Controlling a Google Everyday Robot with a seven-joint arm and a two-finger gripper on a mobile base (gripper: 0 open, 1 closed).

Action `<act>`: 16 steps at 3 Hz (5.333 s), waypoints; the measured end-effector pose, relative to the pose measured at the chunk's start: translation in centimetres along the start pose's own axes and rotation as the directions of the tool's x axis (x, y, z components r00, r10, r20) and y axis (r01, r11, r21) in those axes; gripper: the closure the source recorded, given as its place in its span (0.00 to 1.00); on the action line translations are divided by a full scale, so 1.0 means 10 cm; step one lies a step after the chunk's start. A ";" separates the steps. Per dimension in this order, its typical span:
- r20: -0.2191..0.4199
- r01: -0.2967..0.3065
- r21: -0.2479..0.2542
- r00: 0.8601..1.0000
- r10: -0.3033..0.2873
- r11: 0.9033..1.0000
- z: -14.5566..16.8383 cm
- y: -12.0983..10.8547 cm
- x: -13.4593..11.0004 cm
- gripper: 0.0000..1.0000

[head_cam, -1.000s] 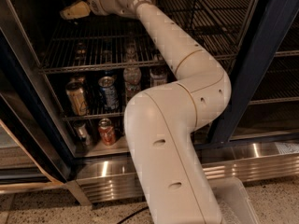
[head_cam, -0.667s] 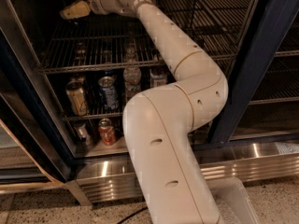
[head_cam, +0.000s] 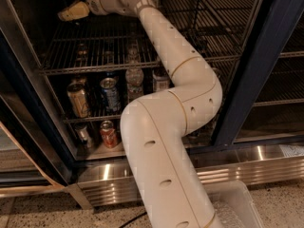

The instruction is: Pick pepsi can from top shelf of fridge

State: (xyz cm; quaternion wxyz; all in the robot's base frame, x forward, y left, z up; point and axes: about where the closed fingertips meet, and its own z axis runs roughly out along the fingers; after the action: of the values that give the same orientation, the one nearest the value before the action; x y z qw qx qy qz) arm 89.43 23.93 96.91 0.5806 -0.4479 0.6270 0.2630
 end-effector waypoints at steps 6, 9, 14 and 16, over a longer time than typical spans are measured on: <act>0.000 0.026 -0.083 1.000 -0.026 0.996 0.15 0.25 -0.07 0.43; 0.001 0.025 -0.083 1.000 -0.026 0.996 0.15 0.25 -0.07 1.00; 0.112 -0.010 -0.050 0.994 0.015 0.999 -0.27 0.16 -0.34 1.00; 0.197 -0.019 0.045 0.980 0.010 0.999 -1.14 0.35 -0.85 1.00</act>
Offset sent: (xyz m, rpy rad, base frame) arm 0.0242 0.0093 0.0141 -0.0136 0.0043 0.0626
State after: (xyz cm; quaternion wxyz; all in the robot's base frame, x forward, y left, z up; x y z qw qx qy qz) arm 80.12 18.03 106.56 0.6483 -0.4011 0.5757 0.2955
